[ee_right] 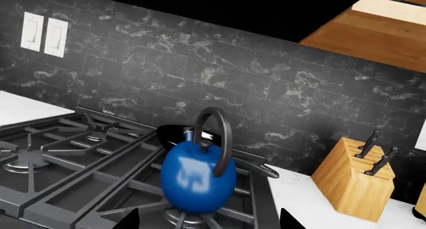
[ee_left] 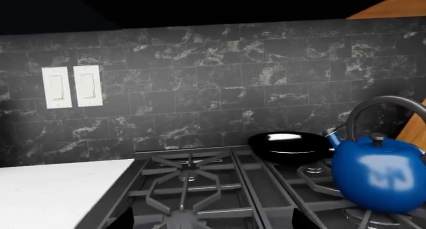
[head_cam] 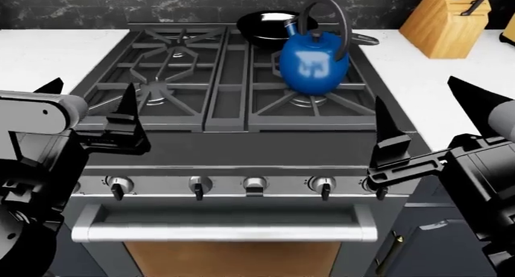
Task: Pick the kettle from the counter and place it on a stove burner. Then turn the burner on.
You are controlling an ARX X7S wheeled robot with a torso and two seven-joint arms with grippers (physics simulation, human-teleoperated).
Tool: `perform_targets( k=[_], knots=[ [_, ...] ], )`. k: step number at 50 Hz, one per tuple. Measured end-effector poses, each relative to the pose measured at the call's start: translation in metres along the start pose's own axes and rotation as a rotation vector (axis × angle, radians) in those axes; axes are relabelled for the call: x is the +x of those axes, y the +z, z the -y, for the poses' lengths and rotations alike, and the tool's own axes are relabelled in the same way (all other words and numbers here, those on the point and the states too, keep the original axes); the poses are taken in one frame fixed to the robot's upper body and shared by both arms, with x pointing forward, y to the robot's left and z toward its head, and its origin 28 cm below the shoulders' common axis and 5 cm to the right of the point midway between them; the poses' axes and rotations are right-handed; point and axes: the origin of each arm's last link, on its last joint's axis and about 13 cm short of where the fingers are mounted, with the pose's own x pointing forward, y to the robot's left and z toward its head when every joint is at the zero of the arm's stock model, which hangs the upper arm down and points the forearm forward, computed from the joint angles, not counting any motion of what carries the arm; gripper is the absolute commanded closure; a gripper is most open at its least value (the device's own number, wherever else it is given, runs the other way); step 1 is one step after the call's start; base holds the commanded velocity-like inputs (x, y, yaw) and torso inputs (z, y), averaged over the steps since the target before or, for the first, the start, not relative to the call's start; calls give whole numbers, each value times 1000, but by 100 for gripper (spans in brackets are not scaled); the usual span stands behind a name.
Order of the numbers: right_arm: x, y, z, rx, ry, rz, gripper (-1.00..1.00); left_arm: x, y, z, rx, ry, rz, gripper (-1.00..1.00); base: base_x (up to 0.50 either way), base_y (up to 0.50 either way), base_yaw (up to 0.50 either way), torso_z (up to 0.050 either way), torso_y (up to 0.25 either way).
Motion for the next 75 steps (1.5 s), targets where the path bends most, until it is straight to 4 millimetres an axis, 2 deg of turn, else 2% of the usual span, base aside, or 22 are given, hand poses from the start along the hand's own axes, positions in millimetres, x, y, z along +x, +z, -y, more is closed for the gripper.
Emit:
perform_targets(
  k=[30, 75],
  knots=[
    [-20, -5, -3, 21, -19, -2, -100, -15, 0, -3, -21, -1, 28, -100, 0, 0, 0, -39, 0],
    [-42, -21, -10, 62, -37, -20, -100, -43, -14, -9, -67, -17, 50, -100, 0, 0, 0, -37, 0]
  ],
)
